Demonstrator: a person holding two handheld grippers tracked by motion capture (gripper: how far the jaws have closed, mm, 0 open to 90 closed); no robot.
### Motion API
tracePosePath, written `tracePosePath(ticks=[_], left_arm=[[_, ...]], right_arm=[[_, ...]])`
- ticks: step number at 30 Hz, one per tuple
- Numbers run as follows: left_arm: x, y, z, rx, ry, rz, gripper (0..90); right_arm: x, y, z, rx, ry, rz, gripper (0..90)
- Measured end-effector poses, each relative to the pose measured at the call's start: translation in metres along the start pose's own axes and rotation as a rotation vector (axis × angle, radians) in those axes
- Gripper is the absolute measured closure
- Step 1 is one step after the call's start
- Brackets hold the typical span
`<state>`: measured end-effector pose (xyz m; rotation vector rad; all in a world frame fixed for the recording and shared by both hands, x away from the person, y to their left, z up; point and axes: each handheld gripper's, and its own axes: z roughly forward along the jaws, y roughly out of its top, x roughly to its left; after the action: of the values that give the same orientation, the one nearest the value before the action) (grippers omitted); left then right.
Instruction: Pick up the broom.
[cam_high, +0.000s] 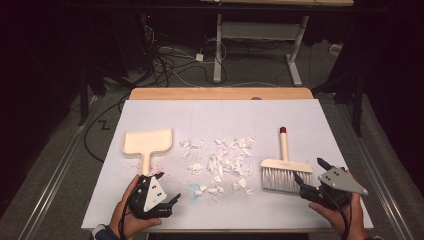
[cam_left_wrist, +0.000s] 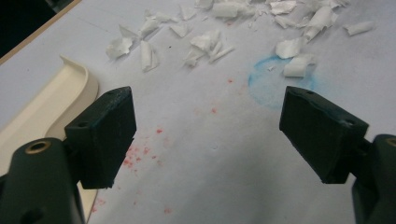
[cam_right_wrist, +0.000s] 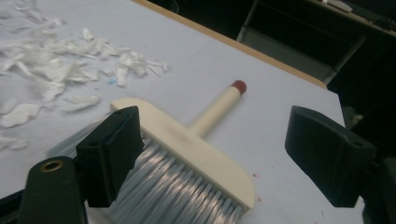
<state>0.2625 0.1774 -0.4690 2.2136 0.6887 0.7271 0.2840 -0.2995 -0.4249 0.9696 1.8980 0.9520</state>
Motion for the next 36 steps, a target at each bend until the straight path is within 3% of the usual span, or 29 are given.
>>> tracePosePath(ticks=[1, 5, 8, 10, 11, 12, 13, 15, 17, 19, 20, 21, 23, 25, 27, 30, 34, 36], left_arm=[[0.0, 0.0, 0.0, 0.001, 0.0, 0.002, 17.5], [0.0, 0.001, 0.003, 0.021, 0.003, 0.013, 17.5], [-0.001, 0.001, 0.003, 0.029, 0.003, 0.019, 17.5], [-0.001, 0.0, 0.003, 0.03, 0.003, 0.018, 17.6], [-0.001, 0.0, 0.003, 0.029, 0.003, 0.017, 17.6], [0.0, 0.0, 0.003, 0.03, 0.001, 0.016, 17.6], [-0.001, 0.0, 0.003, 0.032, 0.0, 0.015, 17.7], [-0.001, -0.001, 0.003, 0.033, -0.002, 0.016, 17.8], [-0.001, -0.001, 0.003, 0.038, -0.005, 0.022, 17.8], [-0.001, -0.002, 0.003, 0.039, -0.004, 0.024, 17.8], [-0.001, -0.002, 0.003, 0.044, 0.0, 0.025, 17.8], [0.0, -0.002, 0.003, 0.044, 0.001, 0.024, 17.8], [0.0, -0.002, 0.003, 0.042, 0.001, 0.023, 17.8], [0.0, -0.002, 0.003, 0.043, 0.002, 0.021, 17.8], [0.0, -0.002, 0.003, 0.045, 0.001, 0.025, 17.8], [-0.002, -0.002, 0.002, 0.041, -0.001, 0.026, 17.8], [-0.002, -0.001, 0.003, 0.045, -0.006, 0.032, 17.8], [-0.002, 0.0, 0.004, 0.045, -0.009, 0.032, 17.8]], right_arm=[[-0.004, 0.004, 0.012, 0.043, 0.003, 0.023, 19.9], [-0.01, 0.011, 0.029, 0.088, 0.009, 0.043, 20.3], [-0.018, 0.025, 0.06, 0.195, 0.011, 0.117, 20.6], [-0.021, 0.028, 0.077, 0.249, 0.025, 0.156, 23.2], [-0.021, 0.028, 0.077, 0.249, 0.025, 0.156, 23.2], [-0.021, 0.029, 0.084, 0.284, 0.024, 0.158, 23.5], [-0.022, 0.028, 0.105, 0.358, 0.003, 0.18, 26.6], [-0.024, 0.027, 0.114, 0.387, 0.019, 0.193, 28.3], [-0.026, 0.024, 0.145, 0.498, 0.021, 0.23, 34.1], [-0.028, 0.027, 0.158, 0.536, 0.007, 0.212, 33.0], [-0.028, 0.027, 0.158, 0.536, 0.007, 0.212, 33.0], [-0.032, 0.032, 0.167, 0.564, 0.027, 0.261, 37.1], [-0.033, 0.035, 0.172, 0.579, 0.049, 0.281, 44.5], [-0.033, 0.037, 0.173, 0.594, 0.059, 0.27, 46.9], [-0.035, 0.041, 0.176, 0.616, 0.078, 0.29, 52.7], [-0.037, 0.039, 0.177, 0.602, 0.078, 0.309, 57.9], [-0.037, 0.04, 0.177, 0.605, 0.077, 0.295, 59.0], [-0.038, 0.039, 0.176, 0.598, 0.074, 0.297, 65.8]])
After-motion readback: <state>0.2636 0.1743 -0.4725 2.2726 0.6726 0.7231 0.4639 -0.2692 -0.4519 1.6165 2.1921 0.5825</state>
